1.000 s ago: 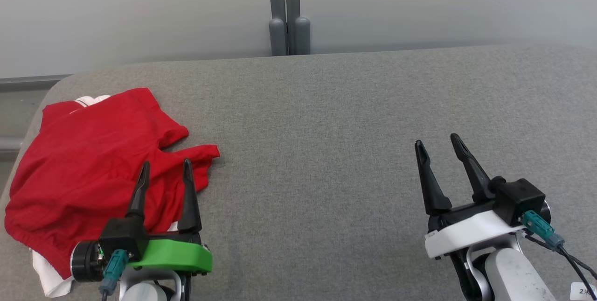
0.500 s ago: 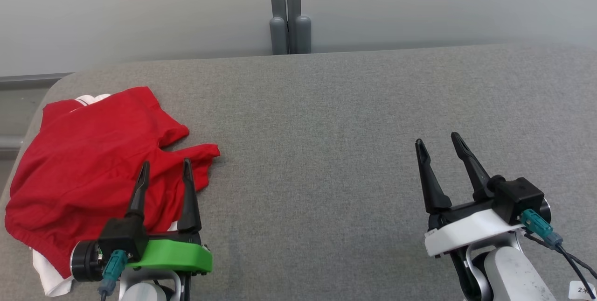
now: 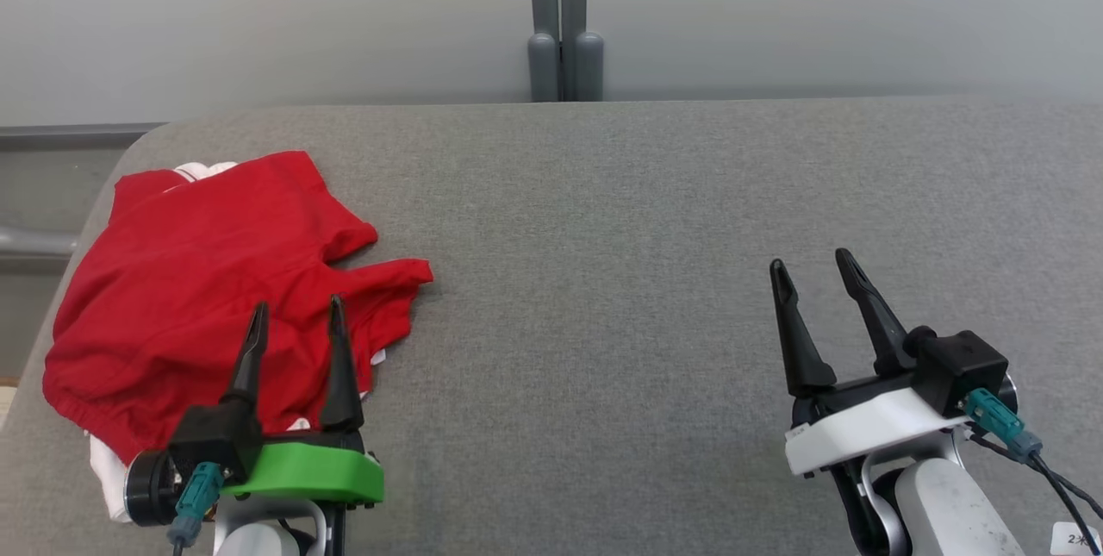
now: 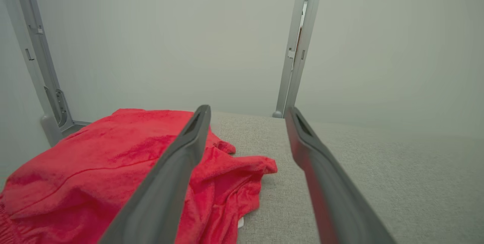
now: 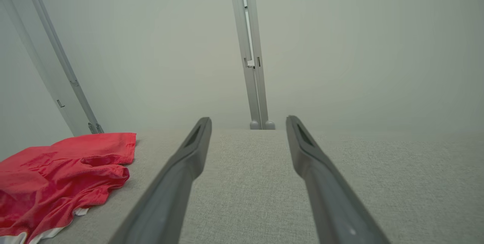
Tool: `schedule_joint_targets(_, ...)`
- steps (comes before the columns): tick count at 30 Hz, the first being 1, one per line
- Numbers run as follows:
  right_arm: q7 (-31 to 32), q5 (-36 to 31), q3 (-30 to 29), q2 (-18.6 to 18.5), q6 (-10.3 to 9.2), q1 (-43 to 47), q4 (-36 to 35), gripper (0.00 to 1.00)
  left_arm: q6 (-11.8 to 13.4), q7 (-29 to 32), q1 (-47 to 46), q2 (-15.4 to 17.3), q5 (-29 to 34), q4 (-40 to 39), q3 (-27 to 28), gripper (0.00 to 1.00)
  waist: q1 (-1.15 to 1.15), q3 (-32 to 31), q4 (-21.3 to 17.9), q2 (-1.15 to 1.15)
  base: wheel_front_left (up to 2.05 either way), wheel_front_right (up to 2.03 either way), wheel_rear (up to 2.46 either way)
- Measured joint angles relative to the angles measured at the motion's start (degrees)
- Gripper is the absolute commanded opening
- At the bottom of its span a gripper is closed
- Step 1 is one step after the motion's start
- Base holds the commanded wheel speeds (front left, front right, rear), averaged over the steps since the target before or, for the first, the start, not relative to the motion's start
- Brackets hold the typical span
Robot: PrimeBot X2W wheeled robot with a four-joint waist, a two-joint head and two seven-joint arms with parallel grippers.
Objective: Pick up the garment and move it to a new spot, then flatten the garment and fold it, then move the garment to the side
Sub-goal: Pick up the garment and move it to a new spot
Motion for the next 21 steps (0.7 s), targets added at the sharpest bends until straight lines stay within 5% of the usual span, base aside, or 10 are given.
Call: schedule_joint_targets(21, 0.00, 1.90, 2.85, -0.78, 0.00, -0.36, -0.19, 1.00, 0.20, -0.09, 0.45, 0.03, -2.35, 0.04, 4.49, 1.00, 0.00, 2.15, 15.75, 0.00, 0.00, 0.00, 0.00)
